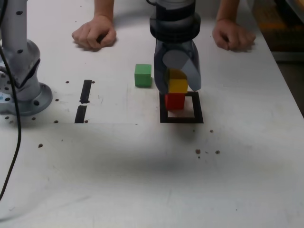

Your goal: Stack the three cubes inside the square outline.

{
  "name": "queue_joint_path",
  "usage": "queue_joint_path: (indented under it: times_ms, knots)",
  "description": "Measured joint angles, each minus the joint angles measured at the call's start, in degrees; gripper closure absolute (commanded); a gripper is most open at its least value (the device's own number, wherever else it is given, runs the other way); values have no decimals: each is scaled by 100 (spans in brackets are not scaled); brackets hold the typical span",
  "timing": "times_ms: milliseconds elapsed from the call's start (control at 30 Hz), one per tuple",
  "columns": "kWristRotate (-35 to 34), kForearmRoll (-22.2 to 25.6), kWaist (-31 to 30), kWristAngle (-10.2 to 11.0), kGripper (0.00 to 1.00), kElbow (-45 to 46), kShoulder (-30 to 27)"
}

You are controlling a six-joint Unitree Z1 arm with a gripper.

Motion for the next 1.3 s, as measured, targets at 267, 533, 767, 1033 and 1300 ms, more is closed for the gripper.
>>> queue_joint_path:
  times_ms: [267, 533, 767, 1033, 1300]
  knots:
    - [-3, -122, 37, -22, 90, 128, 0]
    - [-3, -249, 84, -41, 81, 281, 29]
    - [-3, -254, 163, -44, 77, 376, 44]
    - [-3, -279, 189, -23, 74, 395, 52]
    - [6, -349, 189, -23, 72, 373, 124]
